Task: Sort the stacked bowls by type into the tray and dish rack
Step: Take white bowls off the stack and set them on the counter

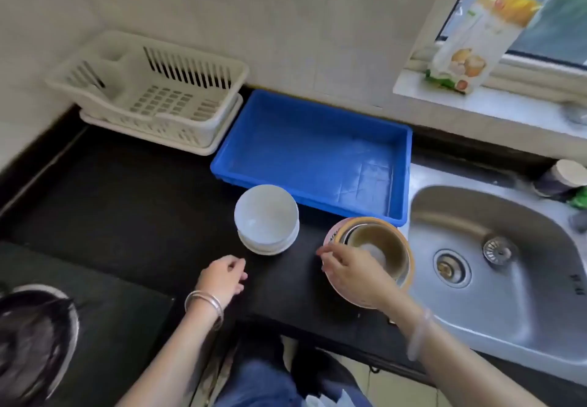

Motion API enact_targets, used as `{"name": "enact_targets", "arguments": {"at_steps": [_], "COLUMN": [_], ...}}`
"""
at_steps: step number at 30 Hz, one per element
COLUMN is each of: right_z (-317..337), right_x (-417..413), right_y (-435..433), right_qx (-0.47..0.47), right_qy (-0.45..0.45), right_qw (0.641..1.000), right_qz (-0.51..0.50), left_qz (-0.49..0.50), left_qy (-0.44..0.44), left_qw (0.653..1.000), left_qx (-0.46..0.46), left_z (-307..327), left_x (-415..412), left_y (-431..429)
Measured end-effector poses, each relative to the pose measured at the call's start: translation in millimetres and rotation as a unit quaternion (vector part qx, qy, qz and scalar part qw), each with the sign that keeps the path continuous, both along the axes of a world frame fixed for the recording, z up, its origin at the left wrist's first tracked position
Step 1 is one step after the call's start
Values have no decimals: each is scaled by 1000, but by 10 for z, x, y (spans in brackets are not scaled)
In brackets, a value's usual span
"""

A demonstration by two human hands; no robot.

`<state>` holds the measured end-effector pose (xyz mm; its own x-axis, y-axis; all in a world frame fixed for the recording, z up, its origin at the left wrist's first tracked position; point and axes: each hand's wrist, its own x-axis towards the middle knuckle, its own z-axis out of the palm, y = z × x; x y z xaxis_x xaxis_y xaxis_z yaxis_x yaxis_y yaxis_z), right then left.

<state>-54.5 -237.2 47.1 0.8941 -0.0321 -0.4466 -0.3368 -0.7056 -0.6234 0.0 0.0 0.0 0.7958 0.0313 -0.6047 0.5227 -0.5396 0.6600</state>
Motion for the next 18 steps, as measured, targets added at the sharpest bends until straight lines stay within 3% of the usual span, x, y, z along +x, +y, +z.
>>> {"name": "enact_targets", "arguments": {"at_steps": [4,9,18], "right_z": [66,38,60], "right_x": [656,989,1151], "right_y": [201,448,551], "right_qx": [-85,-168,-275], "right_qy": [-83,-93,-107], "right_qw": [992,981,953], "right_qz": [-33,-5,67], "left_qz": [61,117,152], "left_qy": [-104,-88,-66], "left_qw": [993,986,978], "left_qx": [-4,-79,-127], "left_z": [155,218,157], "left_x": [284,395,380], "left_y": [-49,-204,-219]}}
